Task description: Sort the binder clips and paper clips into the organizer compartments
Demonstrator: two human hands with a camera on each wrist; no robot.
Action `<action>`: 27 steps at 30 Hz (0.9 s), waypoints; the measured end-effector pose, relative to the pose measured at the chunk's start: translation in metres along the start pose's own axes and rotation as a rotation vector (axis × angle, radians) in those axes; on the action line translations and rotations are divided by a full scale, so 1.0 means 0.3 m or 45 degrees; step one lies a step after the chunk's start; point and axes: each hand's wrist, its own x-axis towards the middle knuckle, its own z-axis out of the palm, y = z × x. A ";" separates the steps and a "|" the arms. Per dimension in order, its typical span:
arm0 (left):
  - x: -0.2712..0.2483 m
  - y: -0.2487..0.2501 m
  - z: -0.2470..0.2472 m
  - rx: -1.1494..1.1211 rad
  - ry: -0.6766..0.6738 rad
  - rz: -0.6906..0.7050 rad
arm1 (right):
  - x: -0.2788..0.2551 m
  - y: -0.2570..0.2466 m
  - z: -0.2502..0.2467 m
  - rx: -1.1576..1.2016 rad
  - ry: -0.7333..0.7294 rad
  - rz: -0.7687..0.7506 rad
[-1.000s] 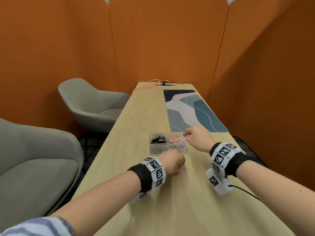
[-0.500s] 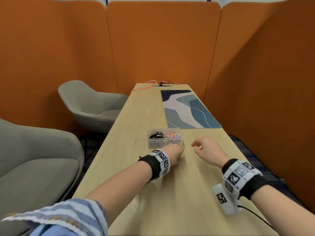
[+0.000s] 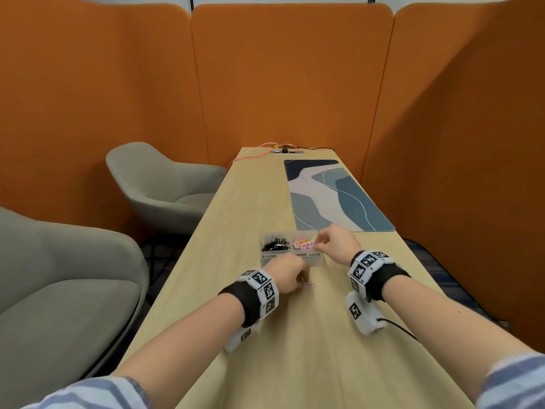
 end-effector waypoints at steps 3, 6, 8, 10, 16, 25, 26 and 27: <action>0.001 0.008 0.000 0.118 0.011 0.028 | 0.031 -0.003 0.002 0.072 -0.026 0.062; 0.009 0.017 -0.005 0.213 -0.008 0.070 | 0.044 -0.009 0.005 0.074 -0.035 0.110; 0.013 0.021 0.002 0.216 -0.034 0.077 | 0.036 -0.013 0.008 0.062 -0.019 0.122; 0.018 0.016 0.010 0.187 -0.072 0.079 | 0.021 -0.014 0.013 0.065 -0.029 0.117; 0.074 -0.015 -0.088 -0.188 0.224 -0.132 | -0.004 0.019 0.030 0.152 -0.020 0.141; 0.181 -0.049 -0.142 -0.345 0.341 -0.499 | -0.007 0.014 0.022 0.157 -0.023 0.176; 0.177 -0.060 -0.165 -0.383 0.352 -0.514 | -0.014 0.010 0.016 0.157 -0.031 0.174; 0.172 -0.071 -0.196 -0.416 0.394 -0.516 | -0.020 0.007 0.006 0.143 -0.037 0.147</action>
